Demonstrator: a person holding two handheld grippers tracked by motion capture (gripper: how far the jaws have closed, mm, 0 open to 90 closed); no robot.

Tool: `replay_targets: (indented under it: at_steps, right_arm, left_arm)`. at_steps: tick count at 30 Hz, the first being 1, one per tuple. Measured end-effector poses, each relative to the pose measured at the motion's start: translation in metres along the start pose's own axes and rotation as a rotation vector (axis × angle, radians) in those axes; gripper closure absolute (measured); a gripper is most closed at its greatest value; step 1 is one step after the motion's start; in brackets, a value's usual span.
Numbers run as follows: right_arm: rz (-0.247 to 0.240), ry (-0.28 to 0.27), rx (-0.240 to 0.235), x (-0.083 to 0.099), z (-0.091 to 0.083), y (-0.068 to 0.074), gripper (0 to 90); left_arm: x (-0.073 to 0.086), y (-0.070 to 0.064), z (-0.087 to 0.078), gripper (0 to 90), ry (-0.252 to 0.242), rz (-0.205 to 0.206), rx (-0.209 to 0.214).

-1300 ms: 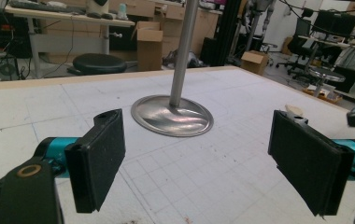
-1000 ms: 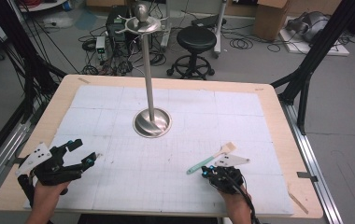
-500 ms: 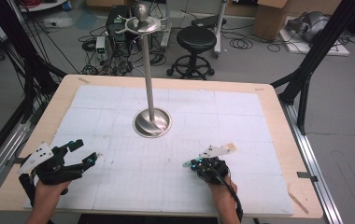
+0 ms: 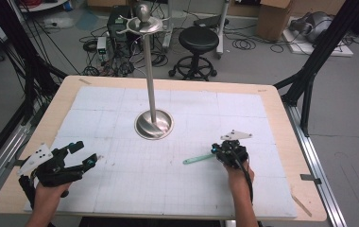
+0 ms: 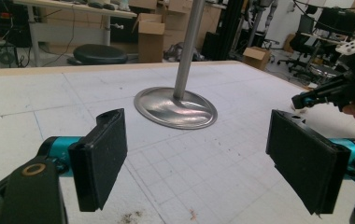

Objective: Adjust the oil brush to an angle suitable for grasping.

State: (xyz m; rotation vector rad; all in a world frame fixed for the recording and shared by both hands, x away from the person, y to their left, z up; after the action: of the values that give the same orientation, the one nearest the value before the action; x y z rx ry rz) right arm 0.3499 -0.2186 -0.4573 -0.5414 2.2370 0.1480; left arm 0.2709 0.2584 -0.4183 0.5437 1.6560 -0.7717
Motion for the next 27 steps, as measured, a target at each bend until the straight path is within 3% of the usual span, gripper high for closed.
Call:
replay_targets:
  at_steps: [3, 8, 13, 15, 27]
  right_arm:
    - [0.029, 0.024, 0.035, 0.003, 0.009, -0.015, 85.9]
    - [0.067, 0.050, 0.044, 0.007, 0.015, -0.026, 85.5]
    - [0.008, 0.075, 0.050, 0.009, 0.010, -0.027, 88.9]
    - [0.002, 0.093, 0.041, 0.013, 0.004, -0.028, 88.9]
    - [-0.036, 0.085, -0.015, 0.057, -0.048, -0.018, 89.0]
  left_arm:
    - [0.000, 0.000, 0.000, 21.1, 0.000, 0.000, -0.001]
    - [0.002, 0.000, 0.000, 21.2, 0.007, -0.004, 0.000]
    - [0.002, 0.001, -0.001, 21.3, 0.005, -0.004, -0.003]
    - [0.002, 0.001, -0.001, 21.3, 0.008, -0.003, -0.004]
    - [0.002, -0.002, 0.003, 21.3, 0.015, -0.004, 0.001]
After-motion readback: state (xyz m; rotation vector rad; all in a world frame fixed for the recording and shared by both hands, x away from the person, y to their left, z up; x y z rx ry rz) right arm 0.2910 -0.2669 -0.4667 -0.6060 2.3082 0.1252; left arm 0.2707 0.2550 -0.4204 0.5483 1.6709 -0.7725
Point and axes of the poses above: each handheld gripper's, and its own axes: z roughly forward along the jaws, x roughly out of its underside, y roughly to its left, the point moved 4 cm from there along z, roughly forward along the jaws, and after that the axes turned 7 degrees about x, right-handed, at the moved point
